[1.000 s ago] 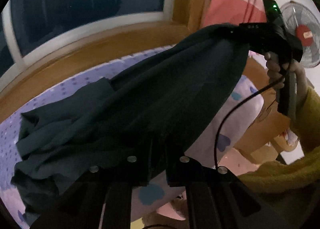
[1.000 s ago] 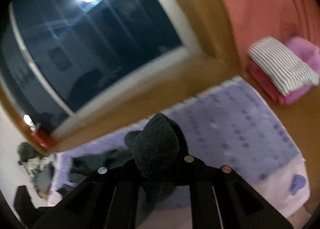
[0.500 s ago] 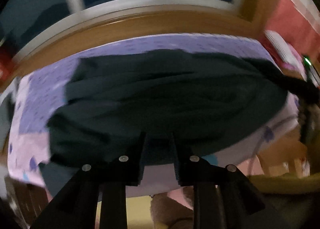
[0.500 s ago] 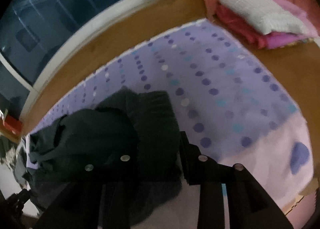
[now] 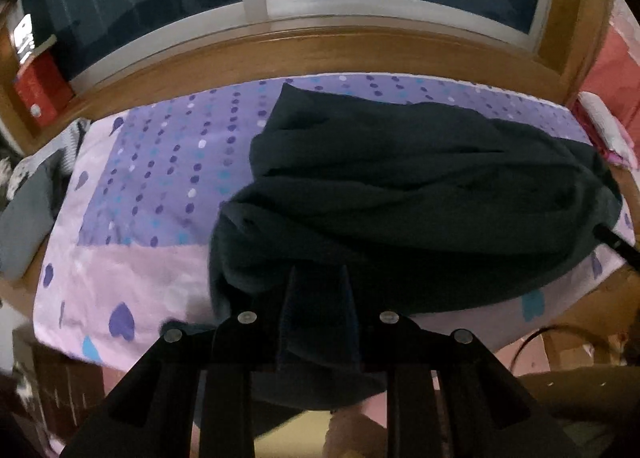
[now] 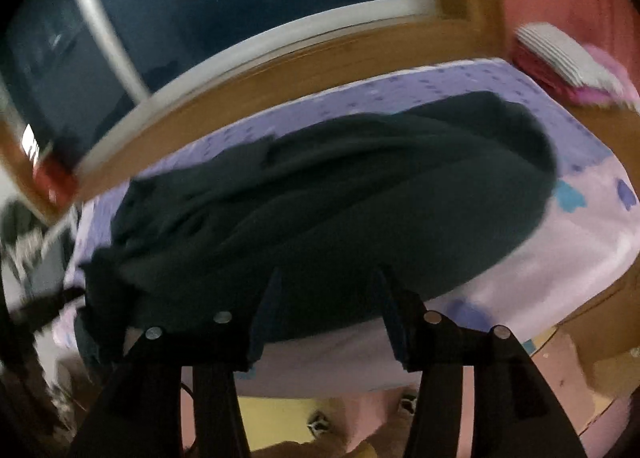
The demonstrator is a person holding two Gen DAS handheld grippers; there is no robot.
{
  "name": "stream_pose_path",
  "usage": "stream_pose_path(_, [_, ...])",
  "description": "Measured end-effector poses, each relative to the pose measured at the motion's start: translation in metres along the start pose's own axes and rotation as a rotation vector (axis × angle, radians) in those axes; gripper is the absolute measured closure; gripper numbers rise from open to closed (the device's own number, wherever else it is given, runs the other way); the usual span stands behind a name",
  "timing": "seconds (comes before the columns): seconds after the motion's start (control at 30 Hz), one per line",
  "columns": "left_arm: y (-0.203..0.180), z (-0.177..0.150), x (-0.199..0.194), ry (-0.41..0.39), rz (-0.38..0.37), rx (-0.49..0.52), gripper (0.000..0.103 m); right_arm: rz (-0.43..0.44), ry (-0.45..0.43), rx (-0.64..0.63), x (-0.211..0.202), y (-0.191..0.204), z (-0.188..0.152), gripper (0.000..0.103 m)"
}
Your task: Fold clothes
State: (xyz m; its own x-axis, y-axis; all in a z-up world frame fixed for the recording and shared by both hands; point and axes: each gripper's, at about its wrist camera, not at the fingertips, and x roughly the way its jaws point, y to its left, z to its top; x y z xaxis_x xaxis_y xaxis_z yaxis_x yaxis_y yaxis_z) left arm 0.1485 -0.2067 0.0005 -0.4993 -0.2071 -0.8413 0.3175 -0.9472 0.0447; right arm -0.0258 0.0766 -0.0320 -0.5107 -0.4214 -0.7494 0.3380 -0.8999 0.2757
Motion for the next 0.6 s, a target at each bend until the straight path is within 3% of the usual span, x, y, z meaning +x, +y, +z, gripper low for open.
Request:
stream_pose_path(0.2, [-0.008, 0.032, 0.006, -0.085, -0.028, 0.253, 0.08, -0.026, -0.03, -0.088, 0.007, 0.053, -0.016, 0.053])
stream_pose_path(0.47, [-0.064, 0.07, 0.06, -0.055, -0.053, 0.561, 0.08, -0.017, -0.014, -0.138, 0.022, 0.075, -0.001, 0.053])
stream_pose_path(0.6, [-0.075, 0.09, 0.081, -0.019, -0.052, 0.605, 0.08, 0.04, 0.007, -0.106, 0.04, 0.075, 0.009, 0.053])
